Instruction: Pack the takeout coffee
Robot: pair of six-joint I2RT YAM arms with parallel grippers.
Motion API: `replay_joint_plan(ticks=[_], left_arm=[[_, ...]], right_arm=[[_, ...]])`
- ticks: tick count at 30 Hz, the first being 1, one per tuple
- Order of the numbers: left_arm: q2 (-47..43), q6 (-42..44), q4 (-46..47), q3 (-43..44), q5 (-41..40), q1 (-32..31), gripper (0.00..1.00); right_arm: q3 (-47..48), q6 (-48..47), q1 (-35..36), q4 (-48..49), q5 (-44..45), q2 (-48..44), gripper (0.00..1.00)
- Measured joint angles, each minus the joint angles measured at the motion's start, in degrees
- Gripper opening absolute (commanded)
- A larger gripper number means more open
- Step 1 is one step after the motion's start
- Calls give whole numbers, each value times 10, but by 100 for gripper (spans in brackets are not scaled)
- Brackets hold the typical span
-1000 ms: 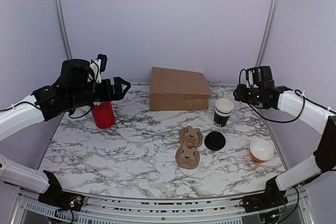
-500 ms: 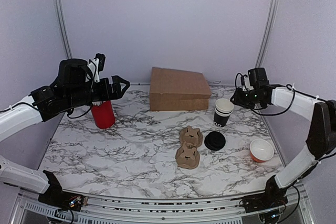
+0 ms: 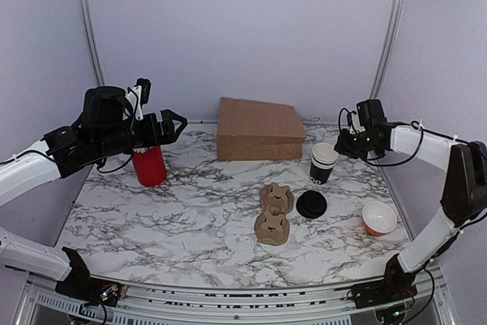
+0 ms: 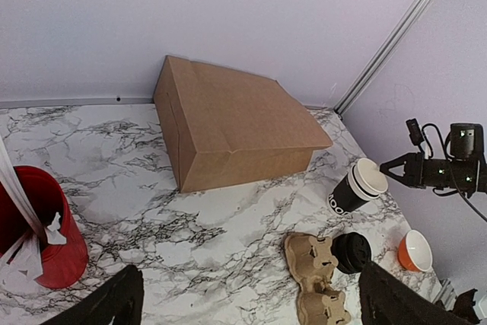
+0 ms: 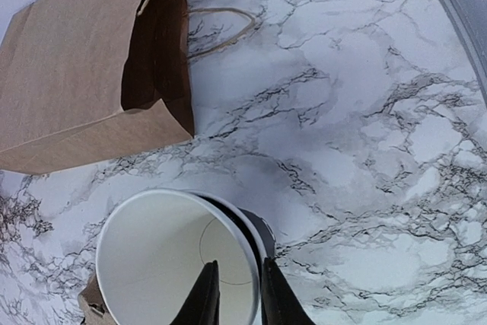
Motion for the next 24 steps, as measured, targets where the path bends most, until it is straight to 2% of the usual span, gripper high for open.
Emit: replay_joint_plan(ticks=[12, 19, 24], left_arm=[[0, -8, 9, -9, 0, 0, 99], [0, -12, 10, -14, 0, 0, 99], [0, -13, 10, -14, 0, 0, 99]], right_arm=[[3, 0, 1, -1, -2, 14, 12], [3, 0, 4, -2, -1, 21, 0], [16, 1, 9, -14, 4, 23, 0]])
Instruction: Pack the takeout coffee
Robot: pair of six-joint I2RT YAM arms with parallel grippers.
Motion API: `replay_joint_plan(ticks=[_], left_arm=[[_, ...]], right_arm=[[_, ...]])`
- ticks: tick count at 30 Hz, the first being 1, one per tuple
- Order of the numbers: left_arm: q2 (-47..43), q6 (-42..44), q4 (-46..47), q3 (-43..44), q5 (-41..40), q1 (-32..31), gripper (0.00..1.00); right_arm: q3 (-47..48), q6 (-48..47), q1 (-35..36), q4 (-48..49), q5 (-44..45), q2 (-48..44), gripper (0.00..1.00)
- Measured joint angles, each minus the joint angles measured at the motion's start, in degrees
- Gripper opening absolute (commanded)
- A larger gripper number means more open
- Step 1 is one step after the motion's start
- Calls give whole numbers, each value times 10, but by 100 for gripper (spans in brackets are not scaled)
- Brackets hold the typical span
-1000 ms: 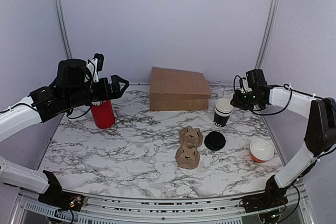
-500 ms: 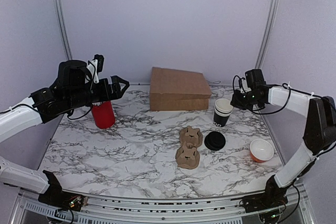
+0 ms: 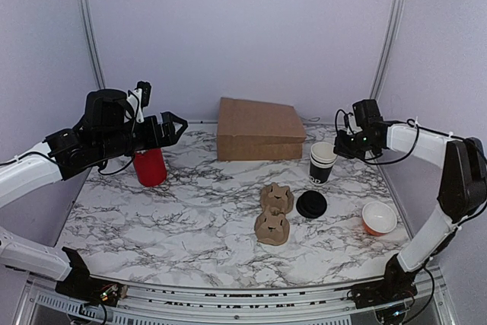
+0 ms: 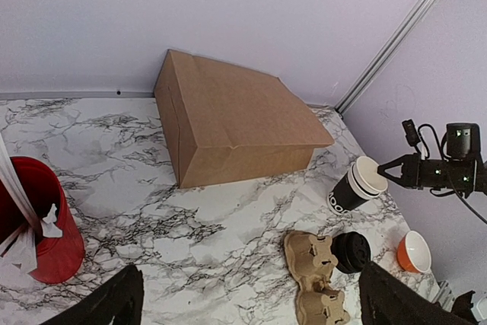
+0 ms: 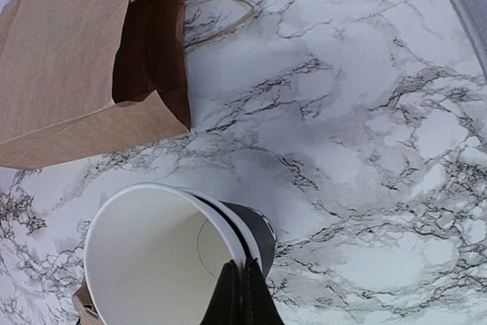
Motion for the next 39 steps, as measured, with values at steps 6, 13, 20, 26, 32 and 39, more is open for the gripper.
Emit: replay_joint_plan(ticks=[6, 13, 20, 26, 32, 39], left_arm=[[0, -1, 0, 0, 0, 0, 99], [0, -1, 1, 0, 0, 0, 99], [2, -1, 2, 0, 0, 0, 99], [4, -2, 2, -1, 0, 0, 99], [5, -2, 2, -2, 0, 0, 99], [5, -5, 2, -2, 0, 0, 99]], right_arm=[[13, 0, 4, -9, 5, 0, 0], [14, 1, 5, -10, 3, -1, 0], [14, 3, 5, -8, -10, -2, 0], [14, 4, 5, -8, -18, -2, 3], [14, 5, 5, -8, -22, -2, 8], [14, 5, 5, -4, -23, -2, 16]])
